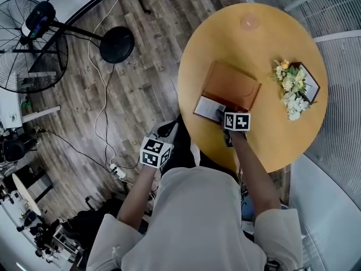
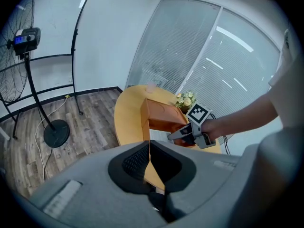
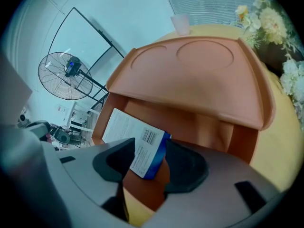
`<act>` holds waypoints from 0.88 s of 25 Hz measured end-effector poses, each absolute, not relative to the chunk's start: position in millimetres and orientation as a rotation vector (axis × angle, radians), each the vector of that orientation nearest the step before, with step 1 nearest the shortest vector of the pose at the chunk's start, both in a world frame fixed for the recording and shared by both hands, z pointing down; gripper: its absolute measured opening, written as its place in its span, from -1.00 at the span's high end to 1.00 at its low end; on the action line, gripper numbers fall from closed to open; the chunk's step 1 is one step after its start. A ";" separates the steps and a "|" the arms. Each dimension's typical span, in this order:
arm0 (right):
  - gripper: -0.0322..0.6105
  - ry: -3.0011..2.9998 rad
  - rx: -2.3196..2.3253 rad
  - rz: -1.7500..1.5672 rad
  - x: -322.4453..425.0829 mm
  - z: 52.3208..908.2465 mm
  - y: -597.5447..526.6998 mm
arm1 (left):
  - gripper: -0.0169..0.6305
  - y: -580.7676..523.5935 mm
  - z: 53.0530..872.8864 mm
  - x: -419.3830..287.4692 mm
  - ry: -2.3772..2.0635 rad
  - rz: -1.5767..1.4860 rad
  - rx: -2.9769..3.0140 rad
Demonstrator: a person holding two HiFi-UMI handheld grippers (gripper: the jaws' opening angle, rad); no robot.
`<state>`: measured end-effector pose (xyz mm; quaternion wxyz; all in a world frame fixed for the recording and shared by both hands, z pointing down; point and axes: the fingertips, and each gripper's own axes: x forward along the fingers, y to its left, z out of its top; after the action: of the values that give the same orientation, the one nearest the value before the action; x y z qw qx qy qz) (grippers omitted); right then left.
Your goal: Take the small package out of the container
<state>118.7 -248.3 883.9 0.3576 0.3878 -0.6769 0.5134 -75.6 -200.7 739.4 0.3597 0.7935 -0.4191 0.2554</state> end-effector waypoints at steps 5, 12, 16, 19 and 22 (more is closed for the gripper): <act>0.28 -1.787 1.053 1.323 116.0 868.4 -251.8 | 0.89 -198.1 731.7 -80.3 -1.080 0.651 2.065; 0.29 -1.887 1.103 1.269 107.1 837.7 -242.1 | 0.89 -190.9 718.5 -83.4 -1.082 0.625 2.102; 0.29 -1.948 1.156 1.200 100.1 815.7 -239.0 | 0.89 -186.4 709.0 -84.0 -1.071 0.608 2.127; 0.29 -2.017 1.159 1.145 90.5 798.2 -236.1 | 0.89 -181.1 702.4 -82.5 -1.068 0.600 2.147; 0.29 -2.056 1.154 1.079 76.8 782.9 -233.3 | 0.89 -177.0 692.9 -83.7 -1.064 0.591 2.161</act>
<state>76.8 -233.3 782.9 0.2710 0.4283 -0.7633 0.4005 -83.7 -177.0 692.9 0.3246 0.8242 -0.4058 0.2252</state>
